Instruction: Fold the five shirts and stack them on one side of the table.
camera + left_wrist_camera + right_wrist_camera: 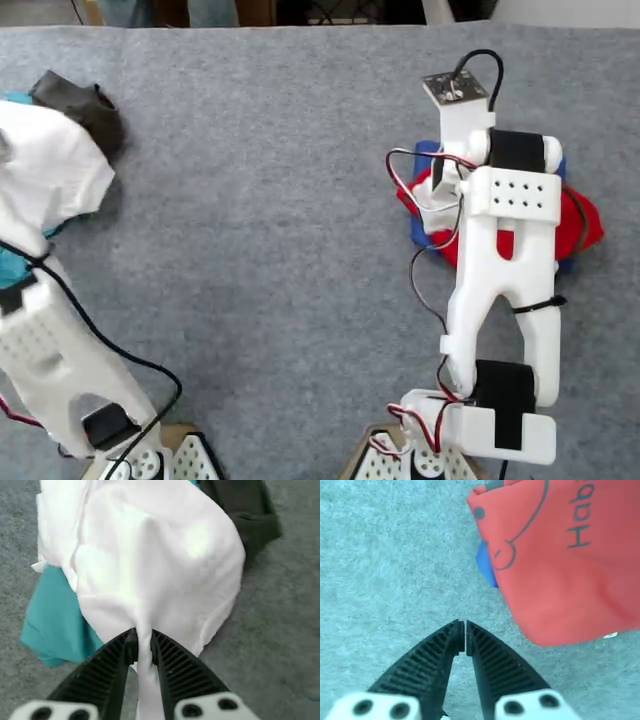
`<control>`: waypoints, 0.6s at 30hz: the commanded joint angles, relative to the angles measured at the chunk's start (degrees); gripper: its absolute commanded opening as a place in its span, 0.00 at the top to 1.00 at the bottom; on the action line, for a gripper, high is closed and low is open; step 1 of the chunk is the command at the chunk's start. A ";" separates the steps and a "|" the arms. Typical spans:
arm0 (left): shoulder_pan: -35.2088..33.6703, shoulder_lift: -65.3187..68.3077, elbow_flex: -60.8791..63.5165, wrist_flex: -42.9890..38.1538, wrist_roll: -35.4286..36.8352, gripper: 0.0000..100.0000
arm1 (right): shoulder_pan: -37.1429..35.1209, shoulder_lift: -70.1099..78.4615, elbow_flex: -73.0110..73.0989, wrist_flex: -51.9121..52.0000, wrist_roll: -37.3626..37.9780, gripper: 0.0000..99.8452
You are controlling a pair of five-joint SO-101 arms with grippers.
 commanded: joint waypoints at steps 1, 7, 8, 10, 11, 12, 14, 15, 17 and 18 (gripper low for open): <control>11.91 -23.91 23.96 0.09 1.85 0.97 | -0.44 -2.15 -0.22 0.26 2.02 0.98; 35.30 -51.60 51.56 -4.92 1.32 0.97 | -0.44 -2.59 -0.31 2.81 2.11 0.98; 39.08 -54.95 54.81 -5.89 1.23 0.97 | -0.44 -2.59 -0.22 3.16 2.20 0.98; 46.90 -60.40 60.18 -6.59 0.35 0.97 | -0.44 -2.59 -0.22 3.43 2.20 0.97; 51.03 -62.15 62.55 -6.59 -1.49 0.97 | -0.44 -2.59 -0.22 3.43 2.11 0.97; 55.16 -63.47 64.84 -6.51 -3.43 0.97 | -0.44 -2.59 -0.22 3.43 2.02 0.97; 61.93 -65.05 67.91 -5.36 -5.19 0.97 | -0.44 -2.51 -0.22 3.43 2.11 0.97; 64.40 -65.23 68.62 -4.40 -5.45 0.95 | -0.53 -2.24 -0.22 3.43 2.11 0.97; 67.03 -65.32 69.05 -2.37 -5.01 0.87 | -0.70 -2.15 -0.22 3.43 2.20 0.97; 66.59 -65.85 68.79 -1.49 -4.04 0.82 | -0.79 -2.07 -0.22 3.34 2.29 0.97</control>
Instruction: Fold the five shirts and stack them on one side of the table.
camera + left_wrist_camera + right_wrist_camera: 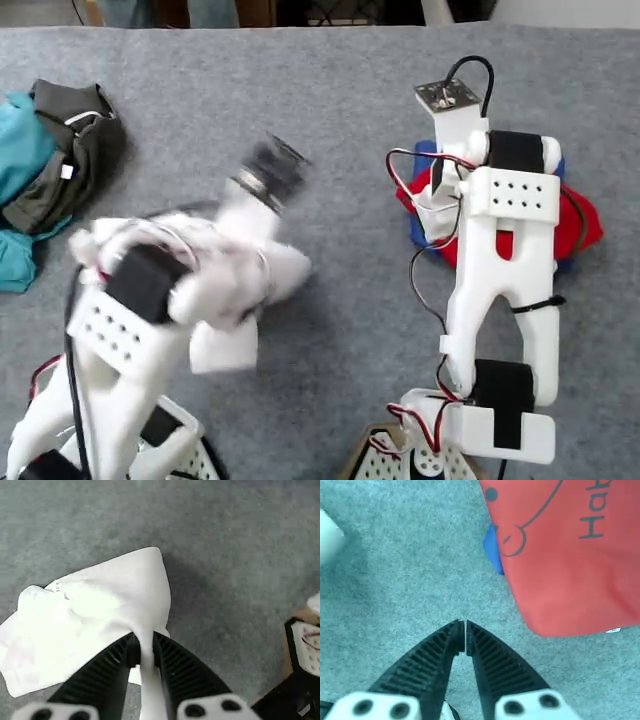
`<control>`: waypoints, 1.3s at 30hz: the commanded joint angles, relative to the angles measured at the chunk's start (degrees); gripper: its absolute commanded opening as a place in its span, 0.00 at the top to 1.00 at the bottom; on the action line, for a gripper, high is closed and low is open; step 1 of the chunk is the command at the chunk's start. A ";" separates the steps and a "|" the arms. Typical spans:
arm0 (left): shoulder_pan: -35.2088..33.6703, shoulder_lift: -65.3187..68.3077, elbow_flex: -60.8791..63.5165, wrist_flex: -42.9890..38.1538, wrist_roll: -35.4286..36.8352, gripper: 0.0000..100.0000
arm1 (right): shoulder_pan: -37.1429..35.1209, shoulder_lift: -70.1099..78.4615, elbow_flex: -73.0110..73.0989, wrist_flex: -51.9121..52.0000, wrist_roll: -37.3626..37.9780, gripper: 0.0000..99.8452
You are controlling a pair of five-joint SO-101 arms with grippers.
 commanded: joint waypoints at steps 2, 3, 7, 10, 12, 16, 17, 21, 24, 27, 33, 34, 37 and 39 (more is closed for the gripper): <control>-0.75 -2.46 -1.36 2.46 5.45 0.72 | -0.97 -2.07 -0.57 -0.09 0.62 0.97; -3.82 -2.46 -2.77 3.08 8.00 0.68 | -1.58 -2.07 -0.66 -0.53 0.70 0.97; -16.84 -2.46 -8.75 3.34 11.25 0.68 | -6.15 -2.07 -0.66 -1.41 0.70 0.97; -30.20 -2.46 -10.59 3.34 13.71 0.68 | -11.60 -1.89 -0.57 -4.22 0.18 0.97; -42.15 -2.37 -9.98 3.43 15.74 0.68 | -16.00 -0.40 -0.84 -5.98 -0.09 0.92; -67.47 -1.67 -3.47 3.16 15.30 0.68 | -24.97 7.34 -5.67 -6.59 -6.24 0.74; -72.13 -1.67 -1.36 2.46 13.80 0.68 | -27.16 10.24 -8.04 -6.59 -7.47 0.71; -84.18 -1.67 7.25 -2.46 6.95 0.68 | -35.87 24.75 -19.65 -6.51 -10.46 0.67; -89.45 -1.67 12.09 -5.98 3.96 0.68 | -40.62 38.46 -29.14 -6.51 -13.10 0.67; -93.41 -1.76 14.73 -6.95 0.97 0.68 | -42.55 51.74 -40.92 -4.57 -16.00 0.67; -96.13 -1.76 16.75 -7.03 -2.29 0.68 | -42.37 70.46 -64.04 4.48 -17.32 0.68; -96.04 -1.76 17.01 -7.47 -2.29 0.68 | -42.02 71.52 -65.10 4.40 -17.67 0.70; -96.04 -1.76 17.45 -9.49 -2.20 0.68 | -42.37 72.04 -64.66 4.40 -17.67 0.85; -96.04 -1.76 17.54 -10.46 -2.20 0.68 | -42.46 71.16 -63.60 4.40 -17.67 0.99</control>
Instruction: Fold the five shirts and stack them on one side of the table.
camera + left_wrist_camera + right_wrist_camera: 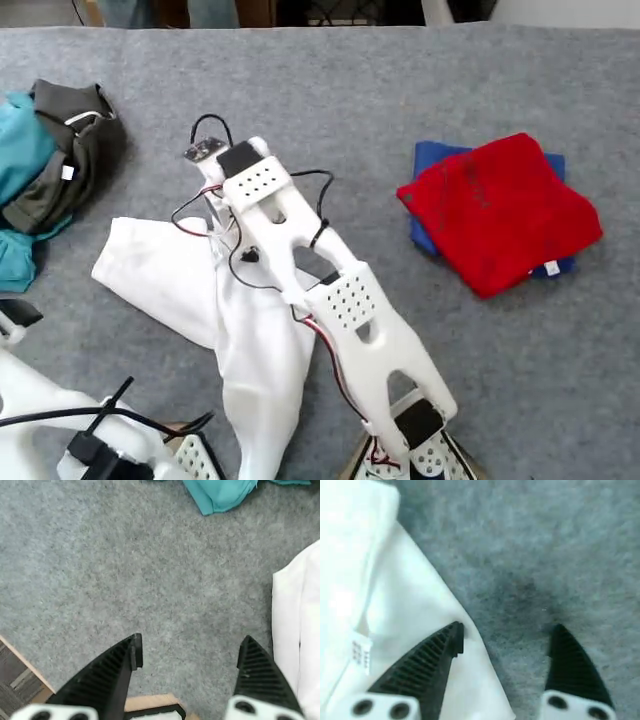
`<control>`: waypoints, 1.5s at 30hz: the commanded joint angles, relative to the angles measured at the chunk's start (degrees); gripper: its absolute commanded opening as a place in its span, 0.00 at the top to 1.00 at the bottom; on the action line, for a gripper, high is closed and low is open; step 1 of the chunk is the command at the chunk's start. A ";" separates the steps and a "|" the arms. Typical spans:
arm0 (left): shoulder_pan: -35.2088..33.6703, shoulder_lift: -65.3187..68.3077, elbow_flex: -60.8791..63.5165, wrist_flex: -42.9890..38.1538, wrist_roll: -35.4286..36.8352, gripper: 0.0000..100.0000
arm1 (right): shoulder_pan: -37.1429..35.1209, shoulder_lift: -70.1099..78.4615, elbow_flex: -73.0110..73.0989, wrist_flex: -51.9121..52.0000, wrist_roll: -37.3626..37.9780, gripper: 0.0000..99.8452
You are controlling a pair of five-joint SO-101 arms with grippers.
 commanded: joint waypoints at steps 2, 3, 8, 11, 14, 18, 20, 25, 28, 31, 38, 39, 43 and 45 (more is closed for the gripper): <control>-0.57 -0.26 -0.22 -1.85 -0.62 0.68 | -0.62 -2.15 0.22 0.18 -0.53 0.95; -0.40 -0.26 -0.22 -1.85 -0.62 0.68 | -0.26 -3.30 1.71 0.18 -0.53 0.95; -0.31 -0.26 -0.13 -1.85 -0.62 0.68 | 2.73 -12.09 9.10 0.18 -0.26 0.99; -0.22 -0.26 -0.13 -1.85 -0.62 0.68 | 6.59 -18.68 13.67 0.18 0.00 0.99; 0.75 -0.26 -0.13 -1.85 -0.70 0.68 | 10.73 -24.40 18.24 0.09 2.81 0.99; 3.65 -0.26 -0.13 -1.76 -0.70 0.68 | 18.55 -31.16 23.60 0.00 3.60 0.99; 5.67 -0.18 -0.04 -1.41 -0.70 0.68 | 23.30 -34.07 25.63 0.00 3.69 0.99; 14.46 -0.18 -0.04 -1.41 -0.62 0.68 | 32.88 -39.43 31.69 0.00 6.42 0.99; 23.69 -0.18 0.92 -1.41 -0.62 0.68 | 35.08 -42.07 36.62 0.00 7.47 0.99; 36.35 -0.18 4.53 -1.58 -0.35 0.68 | 35.08 -43.82 41.27 -0.26 8.88 0.99; 63.25 -0.26 7.96 -6.15 12.66 0.68 | 34.46 -44.00 48.75 -7.38 8.53 0.99; 65.36 -0.18 8.31 -8.18 16.09 0.68 | 34.20 -44.09 49.54 -7.74 8.53 0.99; 73.54 -0.18 7.69 -17.14 21.01 0.68 | 33.23 -44.00 53.05 -8.79 8.88 0.99; 77.05 0.18 6.73 -21.63 21.27 0.68 | 33.49 -44.00 55.96 -11.78 8.88 0.99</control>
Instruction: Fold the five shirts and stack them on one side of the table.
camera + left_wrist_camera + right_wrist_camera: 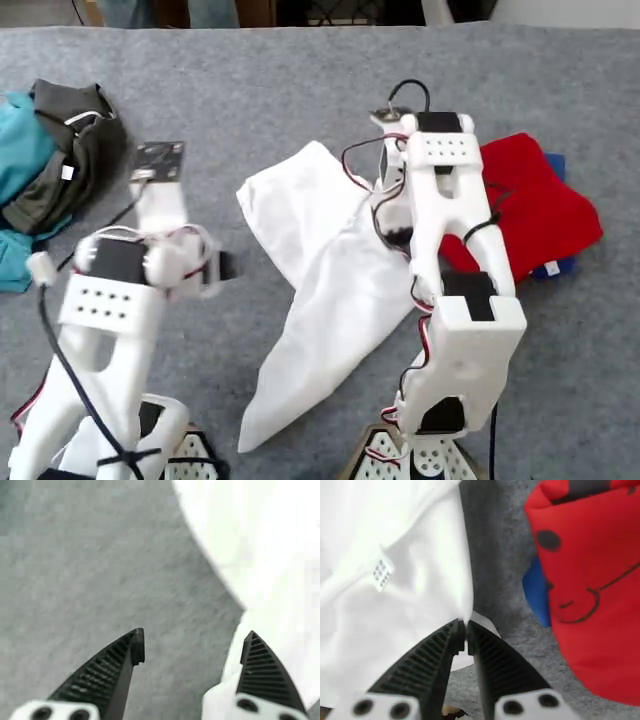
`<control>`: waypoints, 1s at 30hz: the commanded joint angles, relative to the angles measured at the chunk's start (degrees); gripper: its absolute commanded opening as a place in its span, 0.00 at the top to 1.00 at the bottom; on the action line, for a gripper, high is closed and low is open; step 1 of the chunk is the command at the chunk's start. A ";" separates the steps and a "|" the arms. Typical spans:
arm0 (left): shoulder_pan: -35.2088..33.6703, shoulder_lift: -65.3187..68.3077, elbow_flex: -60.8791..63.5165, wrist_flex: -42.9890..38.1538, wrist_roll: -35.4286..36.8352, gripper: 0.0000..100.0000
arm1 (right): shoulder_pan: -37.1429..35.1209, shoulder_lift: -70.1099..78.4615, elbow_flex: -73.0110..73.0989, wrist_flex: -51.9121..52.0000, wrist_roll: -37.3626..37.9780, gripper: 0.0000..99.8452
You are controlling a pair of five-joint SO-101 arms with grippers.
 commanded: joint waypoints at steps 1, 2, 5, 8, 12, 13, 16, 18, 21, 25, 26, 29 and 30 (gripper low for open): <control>6.46 1.14 -2.68 -7.74 1.49 0.68 | -0.62 -3.21 4.18 -4.75 0.44 0.99; 7.78 2.64 -3.56 -9.05 1.49 0.68 | -0.53 -3.21 6.37 -6.51 0.44 0.99; 10.24 10.73 -6.20 -11.96 3.25 0.68 | -0.79 -3.56 13.14 -10.37 -0.09 0.99; 11.56 21.01 -11.47 -11.52 4.22 0.68 | -0.26 -3.38 16.40 -12.48 -0.09 0.99; 14.64 30.77 -19.47 -7.91 4.13 0.68 | 2.55 -3.21 18.07 -15.56 -0.09 0.99; 15.52 32.00 -20.97 -7.21 4.22 0.68 | 3.25 -3.21 18.15 -15.91 -0.09 0.99; 17.36 33.32 -23.43 -6.86 4.22 0.68 | 5.54 -3.30 17.89 -16.09 -0.09 0.99; 17.45 33.32 -24.75 -7.03 4.31 0.68 | 6.51 -3.30 18.07 -16.09 -0.09 0.99; 17.63 33.76 -25.71 -6.86 4.04 0.73 | 6.59 -3.21 18.42 -15.91 -0.09 0.99; 18.59 34.02 -25.45 -6.95 3.78 0.79 | 6.59 -3.21 18.33 -16.09 -0.09 0.99; 19.03 34.02 -24.75 -6.95 3.78 0.78 | 6.59 -3.21 18.33 -16.18 -0.09 0.99; 21.32 34.02 -20.88 -7.38 0.53 0.72 | 6.59 -3.21 18.24 -16.26 0.44 0.99; 21.93 34.02 -18.95 -8.70 -1.14 0.71 | 6.59 -3.21 18.33 -16.26 0.44 0.99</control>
